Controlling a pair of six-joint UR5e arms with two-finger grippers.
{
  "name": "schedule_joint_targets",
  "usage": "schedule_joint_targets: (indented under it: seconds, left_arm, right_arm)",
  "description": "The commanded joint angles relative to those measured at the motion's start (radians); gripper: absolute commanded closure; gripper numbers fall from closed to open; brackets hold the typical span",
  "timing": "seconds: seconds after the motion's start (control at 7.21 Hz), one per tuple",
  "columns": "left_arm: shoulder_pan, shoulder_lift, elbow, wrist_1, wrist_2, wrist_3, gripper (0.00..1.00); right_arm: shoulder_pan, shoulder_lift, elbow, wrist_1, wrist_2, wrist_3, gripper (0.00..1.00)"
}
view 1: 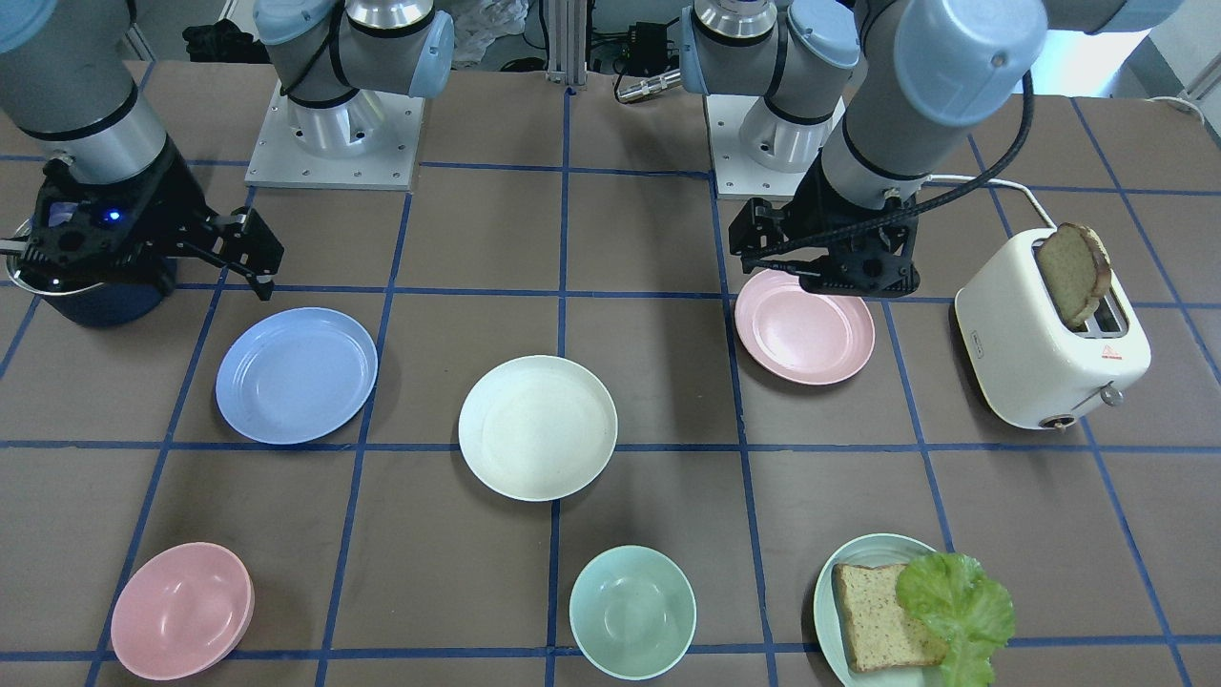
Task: Stack three plates with pink and blue
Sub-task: 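Move left gripper to pink plate while right gripper moves to blue plate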
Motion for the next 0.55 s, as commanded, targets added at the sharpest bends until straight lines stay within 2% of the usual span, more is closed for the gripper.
schedule_joint_targets:
  seconds: [0.0,0.14,0.42]
  left_arm:
    - [0.0,0.019,-0.256,0.195,0.001,-0.005,0.0]
    - [0.0,0.022,-0.391,0.356,0.001,-0.002,0.0]
    - [0.0,0.007,-0.594,0.606,0.001,0.002,0.0]
  right_arm:
    - [-0.151,0.031,0.149,-0.16,0.013,-0.142,0.0]
    - [-0.191,0.063,0.195,-0.217,0.016,-0.22,0.0]
    - [-0.197,0.102,0.244,-0.279,0.013,-0.253,0.0]
